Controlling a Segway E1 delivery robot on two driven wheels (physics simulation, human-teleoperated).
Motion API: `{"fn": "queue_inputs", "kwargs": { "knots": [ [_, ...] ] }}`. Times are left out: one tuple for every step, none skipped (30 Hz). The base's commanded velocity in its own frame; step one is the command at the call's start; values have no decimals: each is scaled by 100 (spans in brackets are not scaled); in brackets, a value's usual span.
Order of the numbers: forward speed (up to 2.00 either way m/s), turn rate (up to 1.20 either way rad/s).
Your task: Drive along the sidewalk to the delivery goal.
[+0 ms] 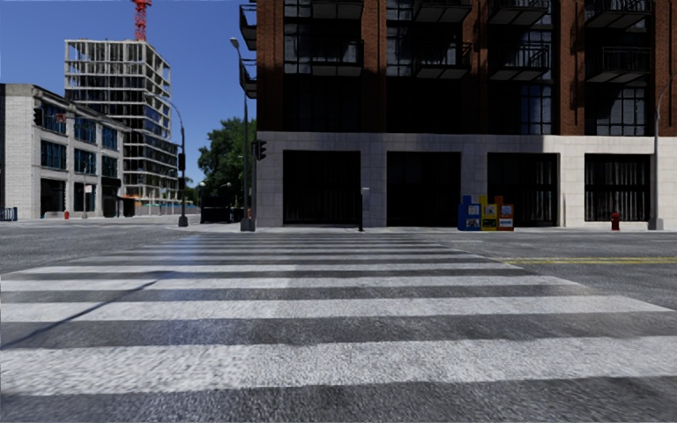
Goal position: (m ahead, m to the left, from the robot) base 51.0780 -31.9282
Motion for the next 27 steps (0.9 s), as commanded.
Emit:
{"fn": "queue_inputs", "kwargs": {
  "knots": [
    [163,0],
    [162,0],
    [162,0],
    [162,0],
    [162,0],
    [162,0],
    [162,0],
    [162,0],
    [162,0],
    [162,0],
    [162,0],
    [162,0],
    [162,0],
    [162,0],
    [162,0],
    [162,0],
    [162,0],
    [162,0],
    [162,0],
    [162,0],
    [162,0],
    [162,0],
    [162,0],
    [162,0],
    [162,0],
    [162,0],
    [162,0]
  ]
}}
